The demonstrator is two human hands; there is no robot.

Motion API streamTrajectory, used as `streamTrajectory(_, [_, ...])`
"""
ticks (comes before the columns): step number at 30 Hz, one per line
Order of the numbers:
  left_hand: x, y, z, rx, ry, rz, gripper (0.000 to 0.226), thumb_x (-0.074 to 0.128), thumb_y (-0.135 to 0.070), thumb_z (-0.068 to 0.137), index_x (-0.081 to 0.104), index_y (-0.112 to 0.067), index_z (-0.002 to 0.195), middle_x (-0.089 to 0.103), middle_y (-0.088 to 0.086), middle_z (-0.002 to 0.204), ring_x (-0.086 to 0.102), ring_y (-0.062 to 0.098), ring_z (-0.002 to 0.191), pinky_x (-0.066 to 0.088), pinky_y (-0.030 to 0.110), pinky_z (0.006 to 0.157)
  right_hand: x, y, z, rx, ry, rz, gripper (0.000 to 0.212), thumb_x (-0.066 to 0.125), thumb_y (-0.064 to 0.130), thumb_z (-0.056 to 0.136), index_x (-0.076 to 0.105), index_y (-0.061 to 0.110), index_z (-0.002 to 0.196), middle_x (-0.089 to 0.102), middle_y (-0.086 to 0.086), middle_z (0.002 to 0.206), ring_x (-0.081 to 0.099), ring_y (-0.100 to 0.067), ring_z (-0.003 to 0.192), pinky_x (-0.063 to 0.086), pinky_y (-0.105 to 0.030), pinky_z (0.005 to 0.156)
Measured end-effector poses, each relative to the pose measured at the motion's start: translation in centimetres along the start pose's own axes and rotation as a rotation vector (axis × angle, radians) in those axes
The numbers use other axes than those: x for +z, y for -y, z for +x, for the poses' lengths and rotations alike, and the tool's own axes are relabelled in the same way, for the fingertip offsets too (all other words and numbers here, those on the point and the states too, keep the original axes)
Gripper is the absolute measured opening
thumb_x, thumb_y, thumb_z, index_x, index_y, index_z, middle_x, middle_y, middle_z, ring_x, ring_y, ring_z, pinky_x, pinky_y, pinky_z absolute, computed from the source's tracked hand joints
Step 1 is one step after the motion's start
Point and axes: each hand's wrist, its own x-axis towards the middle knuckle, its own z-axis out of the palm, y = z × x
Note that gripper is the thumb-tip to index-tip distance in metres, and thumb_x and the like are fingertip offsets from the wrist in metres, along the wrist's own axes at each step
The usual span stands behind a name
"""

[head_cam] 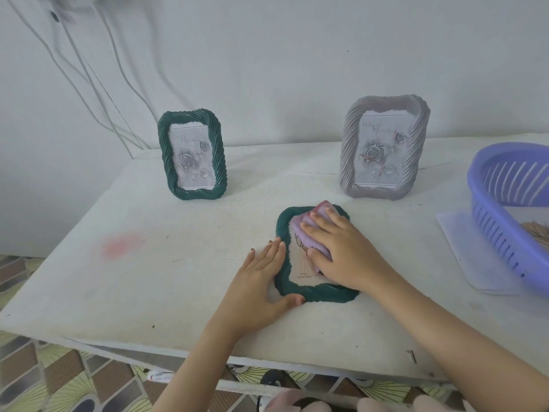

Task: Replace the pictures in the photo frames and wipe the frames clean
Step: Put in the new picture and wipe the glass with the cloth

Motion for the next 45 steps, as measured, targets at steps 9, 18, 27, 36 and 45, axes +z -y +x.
streamTrajectory(9, [0.0, 0.0, 0.1, 0.009, -0.006, -0.002, 0.097, 0.034, -0.076, 0.068, 0.000, -0.027, 0.144, -0.001, -0.012, 0.153, -0.003, -0.001, 0.141, -0.009, 0.019, 0.113, -1.6, 0.2, -5.9, -0.181, 0.167, 0.151, 0.048, 0.035, 0.044, 0.094, 0.028, 0.037, 0.141, 0.018, 0.026, 0.147, -0.008, 0.010, 0.138, -0.007, -0.008, 0.109])
streamTrajectory(18, [0.0, 0.1, 0.1, 0.012, -0.003, -0.028, 0.097, 0.037, -0.074, 0.070, 0.005, -0.024, 0.147, 0.001, -0.013, 0.153, -0.005, -0.007, 0.138, -0.007, 0.022, 0.115, -1.7, -2.2, 0.5, 0.042, 0.083, 0.035, 0.048, 0.037, 0.035, 0.097, 0.028, 0.028, 0.143, 0.020, 0.011, 0.153, 0.003, -0.013, 0.144, 0.010, -0.031, 0.114])
streamTrajectory(27, [0.2, 0.1, 0.1, 0.014, -0.029, -0.018, 0.092, 0.036, -0.076, 0.070, 0.003, -0.030, 0.143, 0.005, -0.011, 0.153, 0.000, -0.003, 0.140, -0.007, 0.018, 0.113, -0.1, 1.8, -3.8, -0.167, 0.091, 0.129, 0.057, 0.023, 0.048, 0.090, 0.034, 0.027, 0.141, 0.022, 0.013, 0.151, -0.006, -0.002, 0.142, -0.009, -0.012, 0.109])
streamTrajectory(36, [0.1, 0.3, 0.0, 0.013, -0.037, -0.033, 0.101, 0.040, -0.078, 0.067, 0.009, -0.024, 0.147, 0.005, -0.013, 0.153, 0.001, -0.005, 0.139, -0.005, 0.019, 0.113, -1.0, 0.1, -7.3, 0.048, 0.039, 0.176, 0.048, 0.026, 0.059, 0.084, 0.038, 0.052, 0.130, 0.000, 0.009, 0.157, -0.003, -0.009, 0.143, 0.011, -0.035, 0.117])
streamTrajectory(45, [-0.2, 0.0, 0.0, -0.045, -0.059, -0.239, 0.095, 0.050, -0.071, 0.067, 0.011, -0.035, 0.145, 0.007, -0.014, 0.154, 0.004, -0.007, 0.140, 0.004, 0.033, 0.119, -1.8, 0.9, -6.3, 0.359, -0.287, 0.551, 0.039, 0.058, -0.001, 0.079, 0.069, 0.035, 0.092, 0.057, 0.006, 0.114, 0.053, -0.006, 0.105, 0.033, 0.002, 0.080])
